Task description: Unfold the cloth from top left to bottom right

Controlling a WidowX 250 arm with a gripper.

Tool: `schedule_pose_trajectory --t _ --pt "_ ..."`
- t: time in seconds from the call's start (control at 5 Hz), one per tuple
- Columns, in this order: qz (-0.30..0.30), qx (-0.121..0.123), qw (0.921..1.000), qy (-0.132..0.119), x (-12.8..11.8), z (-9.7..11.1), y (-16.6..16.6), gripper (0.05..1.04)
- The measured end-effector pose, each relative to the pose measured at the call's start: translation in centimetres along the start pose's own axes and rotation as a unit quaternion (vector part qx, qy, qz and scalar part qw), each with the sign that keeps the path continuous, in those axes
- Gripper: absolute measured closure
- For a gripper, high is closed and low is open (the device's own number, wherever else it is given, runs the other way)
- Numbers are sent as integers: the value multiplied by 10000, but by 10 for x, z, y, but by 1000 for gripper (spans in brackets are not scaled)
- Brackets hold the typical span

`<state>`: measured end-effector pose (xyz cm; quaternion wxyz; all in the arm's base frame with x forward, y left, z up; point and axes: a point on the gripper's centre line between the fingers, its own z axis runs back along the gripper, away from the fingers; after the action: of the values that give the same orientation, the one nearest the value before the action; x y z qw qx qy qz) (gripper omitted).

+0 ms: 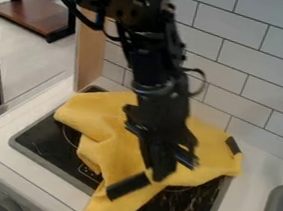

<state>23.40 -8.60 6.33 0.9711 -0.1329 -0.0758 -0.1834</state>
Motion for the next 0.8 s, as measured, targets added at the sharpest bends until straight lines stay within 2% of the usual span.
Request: schedule_pose_trajectory --t 0.4,0.6,0.8 --pt "-536 -111 9984 160 -9 -22 -47 1035" --pt "-650 -115 9973 331 -14 -41 -62 1035" --pt "-658 -10 9971 391 -17 -57 -71 1035"
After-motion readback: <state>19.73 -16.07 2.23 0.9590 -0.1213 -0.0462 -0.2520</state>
